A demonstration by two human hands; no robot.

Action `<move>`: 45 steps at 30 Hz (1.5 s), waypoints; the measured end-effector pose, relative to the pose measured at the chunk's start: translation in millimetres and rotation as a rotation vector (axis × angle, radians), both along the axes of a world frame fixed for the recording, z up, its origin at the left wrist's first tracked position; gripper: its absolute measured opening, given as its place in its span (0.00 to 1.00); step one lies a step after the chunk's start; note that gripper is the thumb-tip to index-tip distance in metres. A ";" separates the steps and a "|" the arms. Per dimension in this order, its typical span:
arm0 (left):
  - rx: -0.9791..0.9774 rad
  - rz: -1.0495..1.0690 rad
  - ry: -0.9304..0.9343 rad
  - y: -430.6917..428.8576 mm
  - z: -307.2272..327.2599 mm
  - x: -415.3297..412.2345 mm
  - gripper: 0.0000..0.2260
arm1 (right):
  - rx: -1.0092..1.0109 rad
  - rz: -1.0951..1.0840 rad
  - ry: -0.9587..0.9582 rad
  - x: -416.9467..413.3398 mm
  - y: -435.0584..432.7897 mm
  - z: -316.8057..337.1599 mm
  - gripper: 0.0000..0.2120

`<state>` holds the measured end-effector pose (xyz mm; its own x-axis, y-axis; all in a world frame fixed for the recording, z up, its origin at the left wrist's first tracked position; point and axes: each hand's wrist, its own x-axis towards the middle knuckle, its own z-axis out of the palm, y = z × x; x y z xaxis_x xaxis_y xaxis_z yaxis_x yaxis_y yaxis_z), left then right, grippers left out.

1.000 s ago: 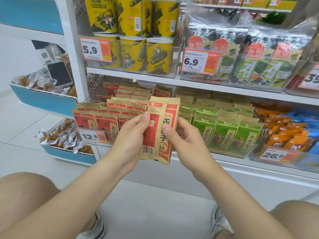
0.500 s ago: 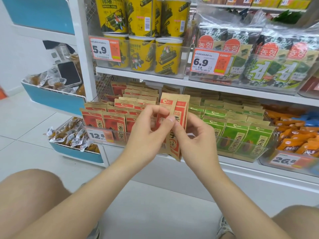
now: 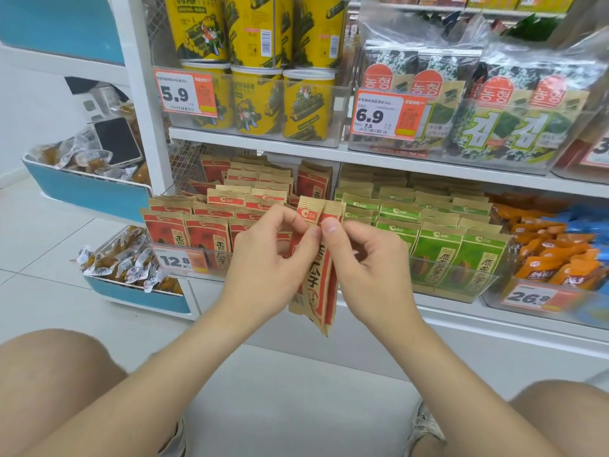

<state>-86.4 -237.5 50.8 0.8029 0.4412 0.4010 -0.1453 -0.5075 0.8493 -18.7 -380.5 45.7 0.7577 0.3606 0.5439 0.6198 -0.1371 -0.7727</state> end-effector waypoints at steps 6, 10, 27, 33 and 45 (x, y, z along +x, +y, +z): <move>0.155 0.013 0.006 -0.4 -6.6 7.0 0.09 | 0.013 0.006 0.020 -1.2 2.3 -1.3 0.13; 0.063 -0.077 0.064 1.7 -8.6 14.5 0.08 | 0.030 -0.024 0.074 7.3 -3.5 -2.8 0.17; 0.037 0.147 0.113 3.3 4.7 14.1 0.07 | -0.401 -0.002 -0.150 3.5 -9.2 -11.7 0.09; -0.204 0.059 0.232 10.0 13.2 9.6 0.07 | -0.457 -0.058 -0.291 -3.9 -7.3 -14.8 0.16; -0.174 -0.094 0.245 26.7 14.2 2.4 0.04 | -0.140 0.027 0.111 0.5 -5.4 -14.7 0.12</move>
